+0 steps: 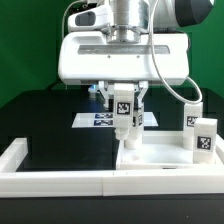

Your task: Assemble square table

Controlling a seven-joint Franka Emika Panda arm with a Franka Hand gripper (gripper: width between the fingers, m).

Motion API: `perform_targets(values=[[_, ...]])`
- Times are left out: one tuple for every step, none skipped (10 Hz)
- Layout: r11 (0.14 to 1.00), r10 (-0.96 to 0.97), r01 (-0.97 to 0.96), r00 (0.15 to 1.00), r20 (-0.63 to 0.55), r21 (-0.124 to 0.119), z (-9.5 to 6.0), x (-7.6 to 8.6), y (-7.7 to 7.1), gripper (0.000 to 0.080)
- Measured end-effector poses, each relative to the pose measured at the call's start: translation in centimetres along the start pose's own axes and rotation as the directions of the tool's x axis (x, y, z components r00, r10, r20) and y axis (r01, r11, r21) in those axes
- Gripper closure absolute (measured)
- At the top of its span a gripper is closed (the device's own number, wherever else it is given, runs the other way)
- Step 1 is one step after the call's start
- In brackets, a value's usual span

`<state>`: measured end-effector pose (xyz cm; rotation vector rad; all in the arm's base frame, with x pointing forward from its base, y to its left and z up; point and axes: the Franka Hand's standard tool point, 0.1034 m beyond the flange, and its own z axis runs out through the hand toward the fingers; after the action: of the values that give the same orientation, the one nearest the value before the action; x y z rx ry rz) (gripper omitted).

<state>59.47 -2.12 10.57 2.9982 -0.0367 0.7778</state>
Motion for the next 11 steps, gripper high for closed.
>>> perform_targets(values=[[1.0, -0.001, 0.001, 1.0, 0.0, 0.0, 0.0, 0.0, 0.0, 0.0531], [1.0, -0.001, 0.001, 1.0, 0.001, 0.0, 0.0, 0.0, 0.0, 0.0531], [1.0, -0.016, 0.016, 1.0, -0.002, -0.003, 0.2, -0.1, 0.1, 0.0531], [0.999, -0.05, 0.05, 0.999, -0.012, -0.01, 0.9, -0.3, 0.4, 0.0531], [0.999, -0.05, 0.05, 0.999, -0.016, 0.007, 1.2, 0.1, -0.5, 0.0531], [0.998, -0.06, 0.06, 0.998, -0.025, 0.013, 1.4, 0.6, -1.0, 0.0531], [0.998, -0.059, 0.06, 0.998, -0.027, 0.014, 1.8, 1.0, -1.0, 0.0531], [0.998, -0.058, 0.058, 0.998, -0.027, 0.016, 2.1, 1.0, -1.2, 0.0531], [0.998, -0.056, 0.056, 0.998, -0.025, 0.018, 2.2, 0.9, -1.3, 0.0531], [0.998, -0.055, 0.055, 0.998, -0.025, 0.017, 2.2, 0.9, -1.2, 0.0531], [0.998, -0.055, 0.055, 0.998, -0.024, 0.017, 2.2, 0.9, -1.2, 0.0531]])
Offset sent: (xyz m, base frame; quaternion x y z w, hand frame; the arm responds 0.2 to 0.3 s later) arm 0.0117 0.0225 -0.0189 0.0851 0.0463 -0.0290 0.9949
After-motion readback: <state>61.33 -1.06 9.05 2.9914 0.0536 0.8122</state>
